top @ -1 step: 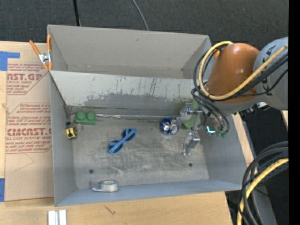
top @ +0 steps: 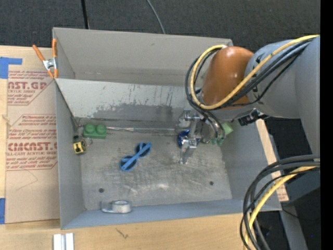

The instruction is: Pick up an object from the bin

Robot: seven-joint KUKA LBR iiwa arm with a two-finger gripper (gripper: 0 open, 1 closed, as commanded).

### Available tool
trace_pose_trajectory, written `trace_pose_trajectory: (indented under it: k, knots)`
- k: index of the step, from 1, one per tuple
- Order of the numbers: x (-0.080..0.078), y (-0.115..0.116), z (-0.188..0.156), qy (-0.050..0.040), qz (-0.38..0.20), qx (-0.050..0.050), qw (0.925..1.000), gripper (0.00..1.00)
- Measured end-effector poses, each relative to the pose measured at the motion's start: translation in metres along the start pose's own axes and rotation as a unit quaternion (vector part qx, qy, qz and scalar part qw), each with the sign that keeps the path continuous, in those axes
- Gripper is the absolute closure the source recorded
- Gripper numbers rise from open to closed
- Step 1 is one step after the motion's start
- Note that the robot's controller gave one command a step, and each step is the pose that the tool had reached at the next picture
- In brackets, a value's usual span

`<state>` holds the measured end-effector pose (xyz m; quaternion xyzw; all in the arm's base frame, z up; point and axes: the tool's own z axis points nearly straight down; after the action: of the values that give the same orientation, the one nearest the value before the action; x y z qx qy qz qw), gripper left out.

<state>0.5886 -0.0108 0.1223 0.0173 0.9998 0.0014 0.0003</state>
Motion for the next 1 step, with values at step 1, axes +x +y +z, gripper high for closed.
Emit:
trace_pose_trajectory:
  k: [1]
  knots:
    - [0.0001, 0.0566, 0.0447, -0.0011, 0.038, 0.0, 0.9993, 0.0]
